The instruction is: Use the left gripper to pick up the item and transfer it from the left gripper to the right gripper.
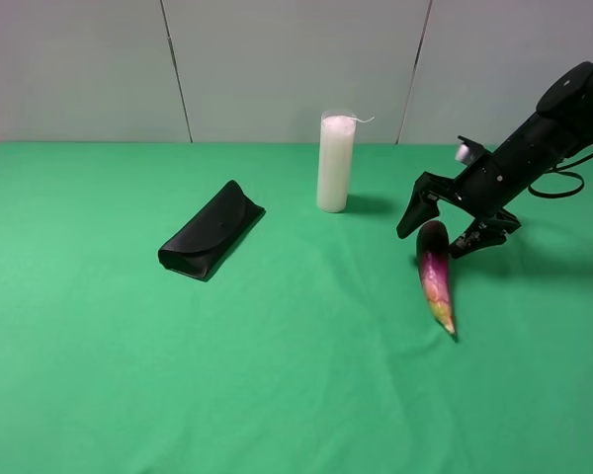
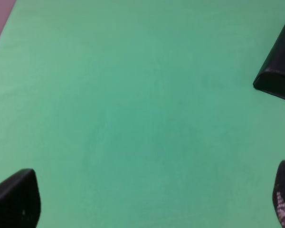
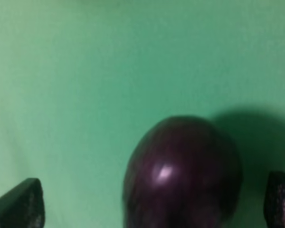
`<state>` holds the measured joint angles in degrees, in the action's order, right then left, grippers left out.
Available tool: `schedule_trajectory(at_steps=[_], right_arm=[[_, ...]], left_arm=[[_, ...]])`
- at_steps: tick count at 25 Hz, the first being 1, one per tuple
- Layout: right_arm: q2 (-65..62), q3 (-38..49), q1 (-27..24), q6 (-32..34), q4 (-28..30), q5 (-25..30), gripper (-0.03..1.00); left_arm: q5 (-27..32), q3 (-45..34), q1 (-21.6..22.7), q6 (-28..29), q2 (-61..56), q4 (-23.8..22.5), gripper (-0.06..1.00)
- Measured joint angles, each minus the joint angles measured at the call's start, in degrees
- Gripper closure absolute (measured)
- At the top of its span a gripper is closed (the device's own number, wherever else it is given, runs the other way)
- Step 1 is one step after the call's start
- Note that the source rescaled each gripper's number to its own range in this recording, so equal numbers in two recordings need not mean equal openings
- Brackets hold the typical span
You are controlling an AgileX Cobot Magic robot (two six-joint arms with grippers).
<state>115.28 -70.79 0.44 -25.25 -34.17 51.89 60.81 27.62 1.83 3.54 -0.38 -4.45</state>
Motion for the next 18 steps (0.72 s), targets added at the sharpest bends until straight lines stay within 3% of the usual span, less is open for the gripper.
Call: schedule_trajectory(at_steps=[9, 18], right_arm=[[-6.67, -1.95, 0.00, 2.41, 1.66, 3.94, -0.03], [-17.92, -1.95, 0.00, 7.80, 9.08, 5.83, -0.03]], left_arm=[[0.00, 0.00, 0.00, 0.00, 0.00, 0.00, -0.03], [0.00, 0.00, 0.00, 0.00, 0.00, 0.00, -0.03]])
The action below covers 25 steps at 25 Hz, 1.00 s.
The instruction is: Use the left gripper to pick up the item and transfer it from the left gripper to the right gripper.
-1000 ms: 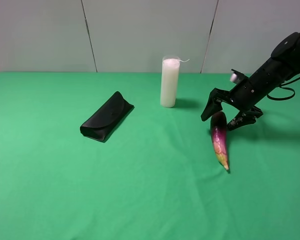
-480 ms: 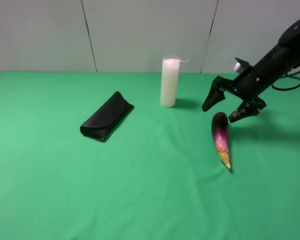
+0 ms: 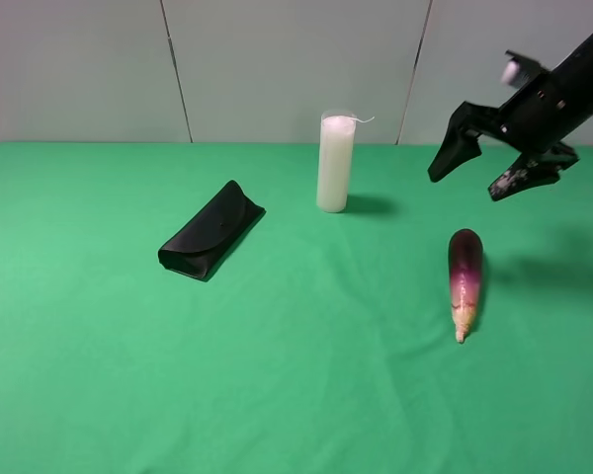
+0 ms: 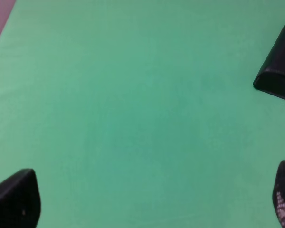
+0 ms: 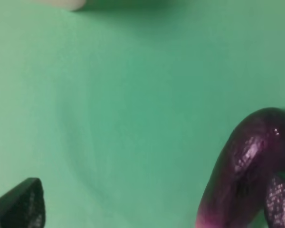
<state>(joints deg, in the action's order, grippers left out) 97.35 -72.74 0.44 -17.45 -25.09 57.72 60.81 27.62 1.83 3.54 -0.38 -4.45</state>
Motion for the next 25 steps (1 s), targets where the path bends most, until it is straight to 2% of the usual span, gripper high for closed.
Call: schedule_trajectory(at_steps=[17, 25], right_arm=[[-21.24, 0.00, 0.00, 6.89, 10.17, 10.78, -0.03], [-31.63, 0.07, 0.00, 8.18, 13.04, 11.87, -0.03]], left_arm=[[0.00, 0.00, 0.00, 0.00, 0.00, 0.00, -0.03], [0.00, 0.00, 0.00, 0.00, 0.00, 0.00, -0.03]])
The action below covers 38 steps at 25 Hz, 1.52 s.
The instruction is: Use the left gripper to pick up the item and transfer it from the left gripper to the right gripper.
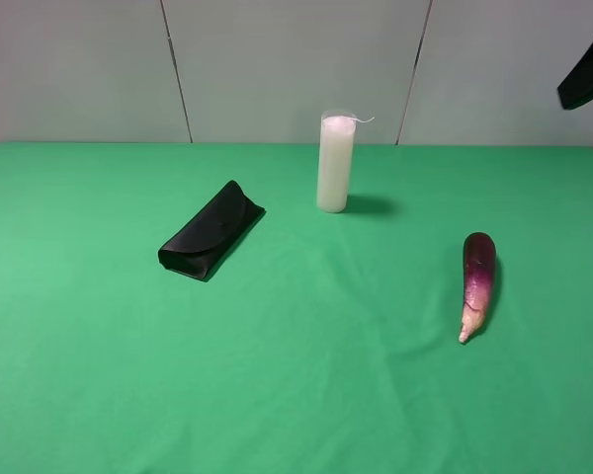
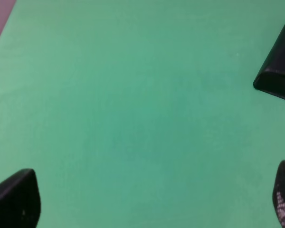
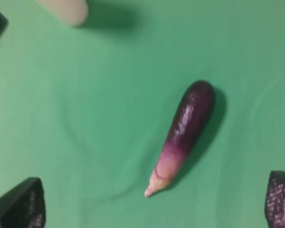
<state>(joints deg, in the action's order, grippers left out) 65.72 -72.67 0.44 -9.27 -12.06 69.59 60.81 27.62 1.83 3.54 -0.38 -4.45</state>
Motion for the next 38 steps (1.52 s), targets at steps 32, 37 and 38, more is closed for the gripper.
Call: schedule_trajectory(at_steps=[32, 37, 38], right_arm=[[-61.64, 43.73, 0.00, 0.20, 4.69, -10.07, -0.03], [-63.27, 43.95, 0.00, 1.88, 5.75, -10.78, -0.03], [-63.27, 43.95, 0.00, 1.95, 5.80, -10.92, -0.03]], left_arm=[[-0.05, 0.00, 0.00, -0.05, 0.00, 0.00, -0.03], [-0.05, 0.00, 0.00, -0.05, 0.00, 0.00, -0.03], [-0.05, 0.00, 0.00, -0.05, 0.00, 0.00, -0.03]])
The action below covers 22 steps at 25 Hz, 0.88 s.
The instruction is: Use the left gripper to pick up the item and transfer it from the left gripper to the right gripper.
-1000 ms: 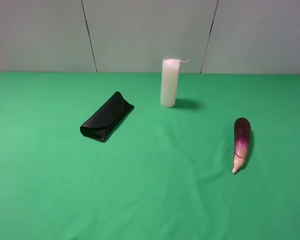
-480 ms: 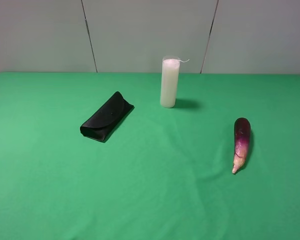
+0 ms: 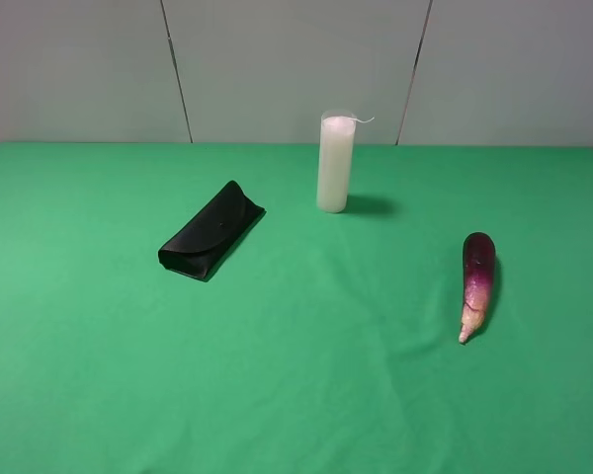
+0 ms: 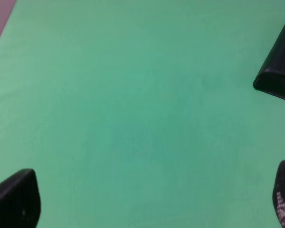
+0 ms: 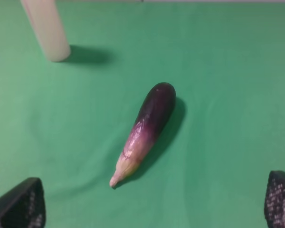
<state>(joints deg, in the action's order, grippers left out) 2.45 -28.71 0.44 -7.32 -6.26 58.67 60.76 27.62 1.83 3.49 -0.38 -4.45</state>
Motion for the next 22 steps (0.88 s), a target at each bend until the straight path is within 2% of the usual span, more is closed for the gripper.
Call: schedule_trajectory(at_steps=[22], right_arm=[[-2.64, 0.00, 0.00, 0.18, 0.05, -0.56, -0.03]], left_arm=[[0.00, 0.00, 0.00, 0.00, 0.00, 0.00, -0.03]])
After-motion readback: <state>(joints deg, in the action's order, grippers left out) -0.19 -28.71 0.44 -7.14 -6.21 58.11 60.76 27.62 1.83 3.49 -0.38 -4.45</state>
